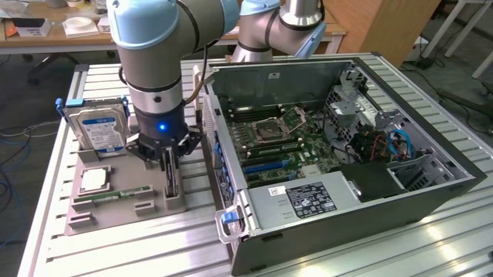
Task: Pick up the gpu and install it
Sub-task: 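Pick up the gpu and move the gpu toward the slot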
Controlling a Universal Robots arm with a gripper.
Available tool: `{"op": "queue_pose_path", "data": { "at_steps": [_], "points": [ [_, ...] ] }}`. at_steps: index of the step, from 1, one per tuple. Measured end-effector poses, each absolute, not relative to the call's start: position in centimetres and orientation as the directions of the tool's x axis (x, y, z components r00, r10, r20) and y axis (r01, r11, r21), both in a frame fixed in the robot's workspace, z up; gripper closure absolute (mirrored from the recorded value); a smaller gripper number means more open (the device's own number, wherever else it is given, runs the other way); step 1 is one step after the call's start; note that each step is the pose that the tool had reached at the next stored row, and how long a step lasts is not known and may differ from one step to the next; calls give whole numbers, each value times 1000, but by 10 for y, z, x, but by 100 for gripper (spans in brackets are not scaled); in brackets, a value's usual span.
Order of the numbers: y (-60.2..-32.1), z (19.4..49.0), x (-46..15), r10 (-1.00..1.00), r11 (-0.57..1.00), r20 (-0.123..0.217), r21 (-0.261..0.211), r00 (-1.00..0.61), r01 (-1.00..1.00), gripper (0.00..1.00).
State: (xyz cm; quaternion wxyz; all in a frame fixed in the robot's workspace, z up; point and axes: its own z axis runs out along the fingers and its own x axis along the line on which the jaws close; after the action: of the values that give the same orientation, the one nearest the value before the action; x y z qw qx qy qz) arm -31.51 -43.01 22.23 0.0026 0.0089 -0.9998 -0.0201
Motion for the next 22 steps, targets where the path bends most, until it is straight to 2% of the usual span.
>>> {"op": "queue_pose_path", "data": {
  "at_steps": [11,13,14,22],
  "points": [
    [-430,222,-315,-18,999,5,40,-1000,-18,66],
    [-430,222,-315,-18,999,5,40,-1000,-18,67],
    [-430,222,-315,-18,999,5,40,-1000,-18,73],
    [-430,222,-315,-18,999,5,40,-1000,-18,73]
  ]
}}
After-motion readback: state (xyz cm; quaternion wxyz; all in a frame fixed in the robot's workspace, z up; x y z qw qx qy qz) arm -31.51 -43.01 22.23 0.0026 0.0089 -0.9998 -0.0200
